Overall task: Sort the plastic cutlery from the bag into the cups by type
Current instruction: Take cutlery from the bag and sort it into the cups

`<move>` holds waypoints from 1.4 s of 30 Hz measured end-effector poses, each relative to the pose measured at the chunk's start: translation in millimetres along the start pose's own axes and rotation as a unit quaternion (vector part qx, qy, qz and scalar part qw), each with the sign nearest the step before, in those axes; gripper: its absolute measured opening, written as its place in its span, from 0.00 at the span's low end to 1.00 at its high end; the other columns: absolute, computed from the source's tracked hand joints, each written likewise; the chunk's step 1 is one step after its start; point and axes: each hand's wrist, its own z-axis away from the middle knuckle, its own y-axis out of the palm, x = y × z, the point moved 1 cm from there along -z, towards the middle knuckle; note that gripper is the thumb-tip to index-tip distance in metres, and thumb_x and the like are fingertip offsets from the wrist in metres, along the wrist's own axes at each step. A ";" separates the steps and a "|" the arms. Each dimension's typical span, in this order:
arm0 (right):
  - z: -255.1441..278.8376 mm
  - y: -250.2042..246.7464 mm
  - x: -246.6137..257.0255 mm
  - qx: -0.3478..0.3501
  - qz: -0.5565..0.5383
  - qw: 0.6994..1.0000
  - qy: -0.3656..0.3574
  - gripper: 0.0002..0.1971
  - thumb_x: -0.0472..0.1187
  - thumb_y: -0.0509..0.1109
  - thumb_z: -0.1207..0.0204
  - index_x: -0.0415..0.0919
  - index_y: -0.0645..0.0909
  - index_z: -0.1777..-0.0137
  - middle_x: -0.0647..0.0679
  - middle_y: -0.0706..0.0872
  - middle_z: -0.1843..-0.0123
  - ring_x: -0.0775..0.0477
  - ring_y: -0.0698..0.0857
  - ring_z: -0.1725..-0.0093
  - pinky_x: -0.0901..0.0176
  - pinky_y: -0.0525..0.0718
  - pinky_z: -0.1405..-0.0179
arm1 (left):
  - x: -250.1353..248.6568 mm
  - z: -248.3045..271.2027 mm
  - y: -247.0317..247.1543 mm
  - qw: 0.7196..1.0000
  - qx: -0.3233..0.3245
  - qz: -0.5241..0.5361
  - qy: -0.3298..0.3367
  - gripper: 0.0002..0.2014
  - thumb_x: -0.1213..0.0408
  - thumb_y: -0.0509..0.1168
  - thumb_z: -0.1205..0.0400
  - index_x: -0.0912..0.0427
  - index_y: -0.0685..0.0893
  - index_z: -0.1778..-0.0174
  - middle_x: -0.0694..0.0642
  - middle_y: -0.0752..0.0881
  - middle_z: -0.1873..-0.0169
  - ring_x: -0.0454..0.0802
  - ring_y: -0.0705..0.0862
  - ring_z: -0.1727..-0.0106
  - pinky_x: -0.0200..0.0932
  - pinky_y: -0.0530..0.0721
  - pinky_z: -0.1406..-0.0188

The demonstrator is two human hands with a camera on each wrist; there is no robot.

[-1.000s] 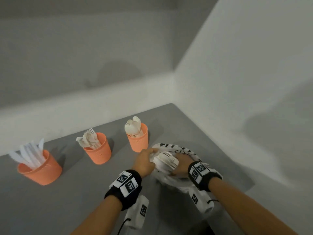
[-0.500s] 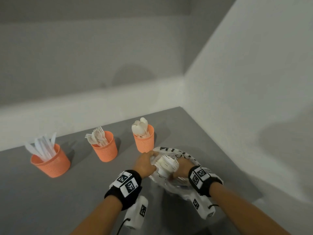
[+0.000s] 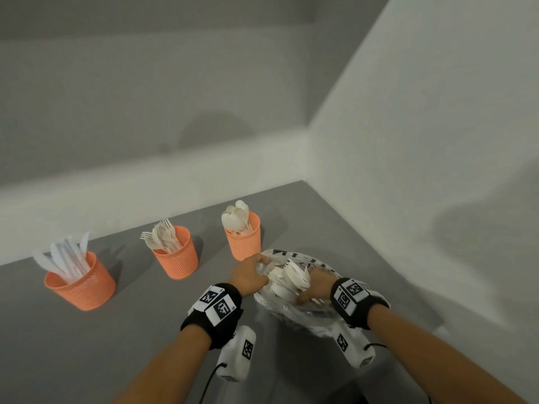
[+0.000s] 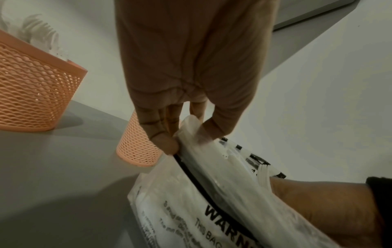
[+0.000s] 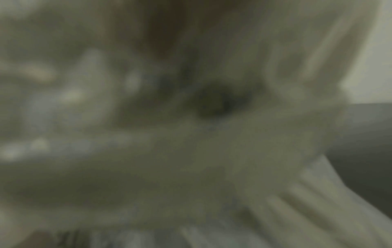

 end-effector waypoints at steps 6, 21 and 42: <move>0.4 -3.9 2.0 -0.019 -0.015 1.000 0.006 0.27 0.49 0.83 0.41 0.46 0.81 0.42 0.49 0.86 0.45 0.49 0.80 0.48 0.58 0.76 0.43 | -3.4 -0.6 1.2 0.999 0.005 0.046 -0.006 0.23 0.74 0.63 0.24 0.59 0.74 0.31 0.62 0.77 0.34 0.52 0.80 0.50 0.40 0.81 0.56; -0.3 -7.8 12.5 -0.094 -0.064 0.993 -0.041 0.09 0.36 0.75 0.32 0.46 0.78 0.60 0.52 0.82 0.63 0.48 0.83 0.59 0.64 0.79 0.63 | -18.7 -4.5 10.1 0.994 -0.008 0.103 0.018 0.24 0.77 0.62 0.24 0.62 0.74 0.31 0.59 0.78 0.41 0.55 0.83 0.57 0.47 0.86 0.58; -10.8 50.6 202.5 -0.182 -0.527 0.823 -0.104 0.08 0.40 0.76 0.30 0.38 0.80 0.62 0.43 0.84 0.66 0.42 0.83 0.64 0.45 0.84 0.53 | 60.4 87.6 -46.9 0.850 -0.009 0.525 -0.033 0.18 0.40 0.54 0.19 0.46 0.80 0.44 0.46 0.86 0.55 0.45 0.82 0.50 0.45 0.77 0.40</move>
